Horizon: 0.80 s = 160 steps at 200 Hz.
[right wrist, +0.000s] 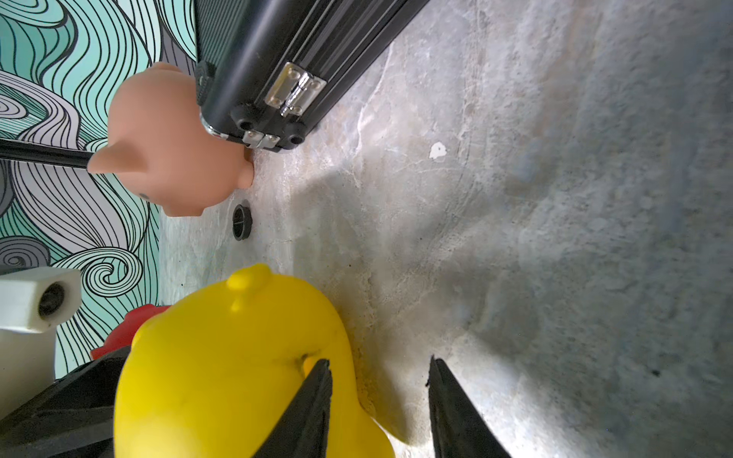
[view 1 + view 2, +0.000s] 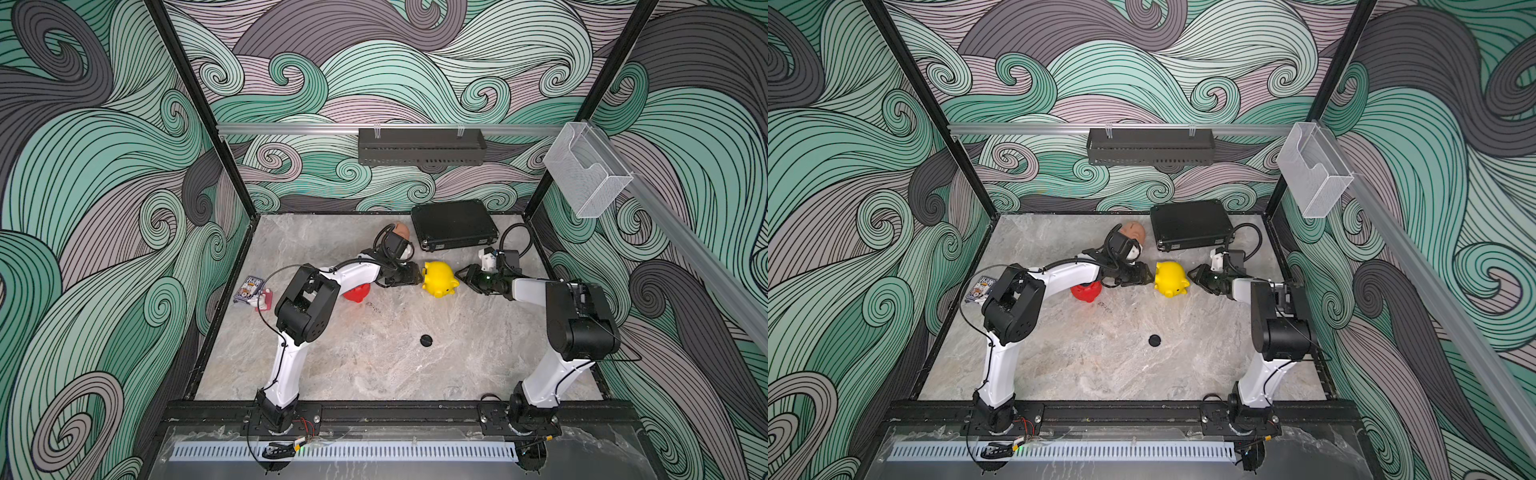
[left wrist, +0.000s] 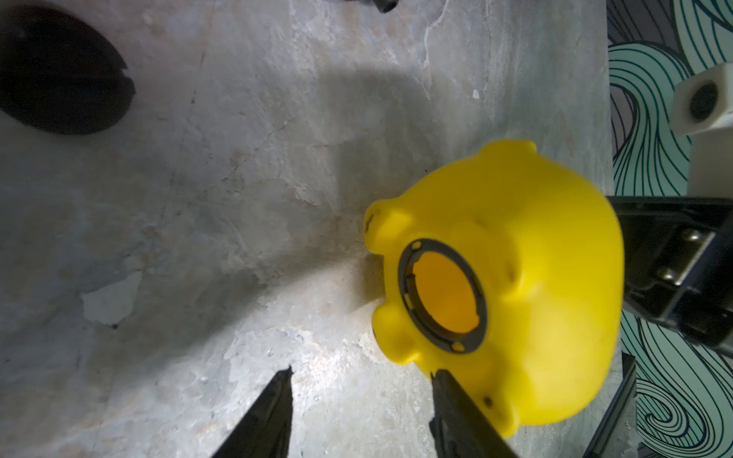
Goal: Close piggy banks
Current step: Turn over the piggy bank at the center of the board.
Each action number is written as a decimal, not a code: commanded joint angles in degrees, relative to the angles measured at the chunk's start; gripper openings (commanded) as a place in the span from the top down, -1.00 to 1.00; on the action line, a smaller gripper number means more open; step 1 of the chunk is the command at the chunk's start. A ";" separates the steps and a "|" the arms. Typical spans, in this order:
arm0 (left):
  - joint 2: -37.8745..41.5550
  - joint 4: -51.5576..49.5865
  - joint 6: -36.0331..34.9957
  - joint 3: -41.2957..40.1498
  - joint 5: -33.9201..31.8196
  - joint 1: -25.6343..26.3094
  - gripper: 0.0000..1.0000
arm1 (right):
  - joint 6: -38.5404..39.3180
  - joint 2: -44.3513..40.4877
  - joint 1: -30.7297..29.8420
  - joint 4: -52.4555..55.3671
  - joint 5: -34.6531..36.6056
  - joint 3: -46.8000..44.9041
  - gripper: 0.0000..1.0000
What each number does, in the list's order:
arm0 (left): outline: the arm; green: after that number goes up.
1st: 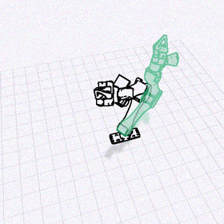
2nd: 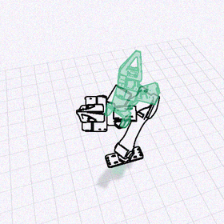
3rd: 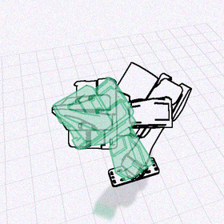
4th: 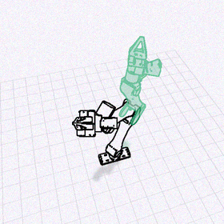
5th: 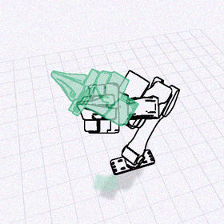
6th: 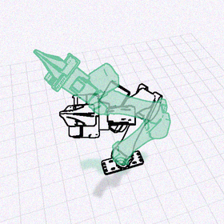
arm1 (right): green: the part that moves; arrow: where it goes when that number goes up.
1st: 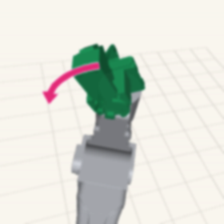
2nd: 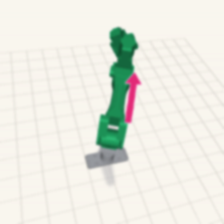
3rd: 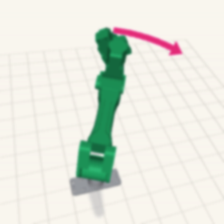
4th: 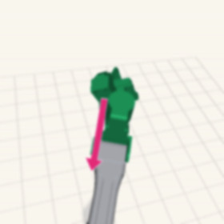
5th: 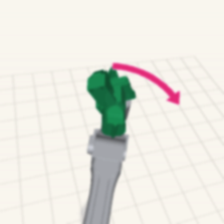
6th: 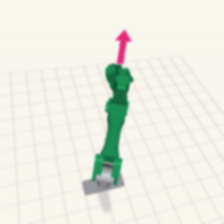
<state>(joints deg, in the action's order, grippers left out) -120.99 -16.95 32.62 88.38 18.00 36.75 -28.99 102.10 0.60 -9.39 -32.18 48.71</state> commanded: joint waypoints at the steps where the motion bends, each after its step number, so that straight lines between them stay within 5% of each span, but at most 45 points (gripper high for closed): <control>1: -0.88 -1.06 -0.06 1.11 0.72 -0.37 -0.13 | -0.06 -0.20 0.08 0.80 -0.80 0.41 0.15; 104: 0.66 0.17 -0.01 -0.23 1.07 -0.45 -0.13 | 1.66 -13.12 0.20 10.52 5.45 0.74 -0.30; 160: 2.32 1.26 0.25 -2.06 1.25 -0.54 -0.12 | 2.20 -18.56 -2.27 15.66 5.11 -0.46 -0.05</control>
<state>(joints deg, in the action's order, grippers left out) -120.97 -16.27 32.67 87.11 18.65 36.60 -27.64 85.34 -0.10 1.67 -27.55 48.77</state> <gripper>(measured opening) 0.560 0.545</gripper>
